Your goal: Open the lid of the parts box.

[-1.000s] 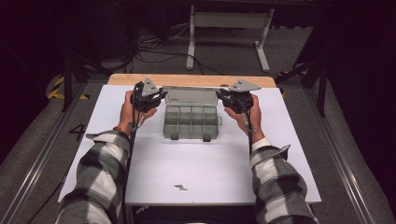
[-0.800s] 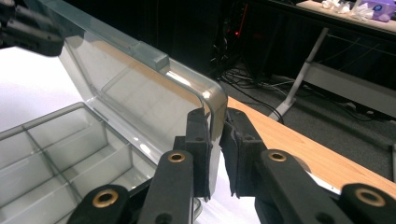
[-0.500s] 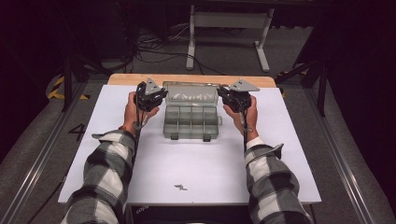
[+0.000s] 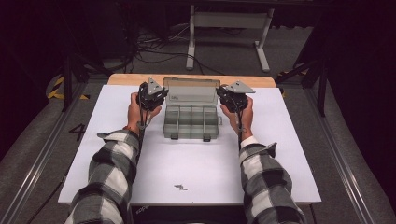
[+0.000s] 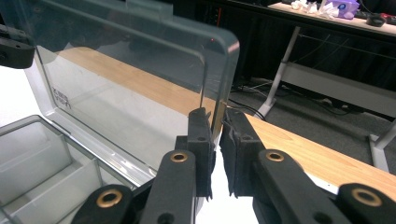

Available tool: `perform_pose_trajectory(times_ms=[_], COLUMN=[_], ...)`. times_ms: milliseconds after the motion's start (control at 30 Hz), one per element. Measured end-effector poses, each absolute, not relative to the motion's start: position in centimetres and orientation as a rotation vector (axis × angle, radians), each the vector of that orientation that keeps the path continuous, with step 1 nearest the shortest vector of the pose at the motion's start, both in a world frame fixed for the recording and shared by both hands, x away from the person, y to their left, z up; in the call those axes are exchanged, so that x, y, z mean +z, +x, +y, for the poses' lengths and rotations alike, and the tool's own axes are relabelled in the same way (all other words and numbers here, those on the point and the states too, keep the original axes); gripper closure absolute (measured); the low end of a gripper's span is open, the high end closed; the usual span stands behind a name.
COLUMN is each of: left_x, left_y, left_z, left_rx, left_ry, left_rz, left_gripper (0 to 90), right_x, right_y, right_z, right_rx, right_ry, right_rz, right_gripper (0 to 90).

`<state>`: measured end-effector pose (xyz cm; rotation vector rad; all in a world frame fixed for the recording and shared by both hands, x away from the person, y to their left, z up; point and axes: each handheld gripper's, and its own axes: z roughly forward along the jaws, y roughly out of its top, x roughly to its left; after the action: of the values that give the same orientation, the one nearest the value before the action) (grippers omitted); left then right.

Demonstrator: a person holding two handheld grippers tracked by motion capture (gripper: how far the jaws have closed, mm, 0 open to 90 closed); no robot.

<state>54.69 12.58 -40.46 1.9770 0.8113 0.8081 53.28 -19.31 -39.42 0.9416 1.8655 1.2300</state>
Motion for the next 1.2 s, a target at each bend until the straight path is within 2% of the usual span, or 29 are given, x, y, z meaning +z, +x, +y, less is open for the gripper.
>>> perform_pose_trajectory(times_ms=[1200], left_x=[-43.8], left_y=[56.2], left_z=[11.2], left_rx=[0.757], left_ry=[2.135], left_rz=[0.907], left_gripper=[74.4], right_x=[-43.4], right_y=[55.3], right_z=[-18.4], right_rx=[1.011], right_ry=[1.072], right_rz=[2.039], right_gripper=[80.1])
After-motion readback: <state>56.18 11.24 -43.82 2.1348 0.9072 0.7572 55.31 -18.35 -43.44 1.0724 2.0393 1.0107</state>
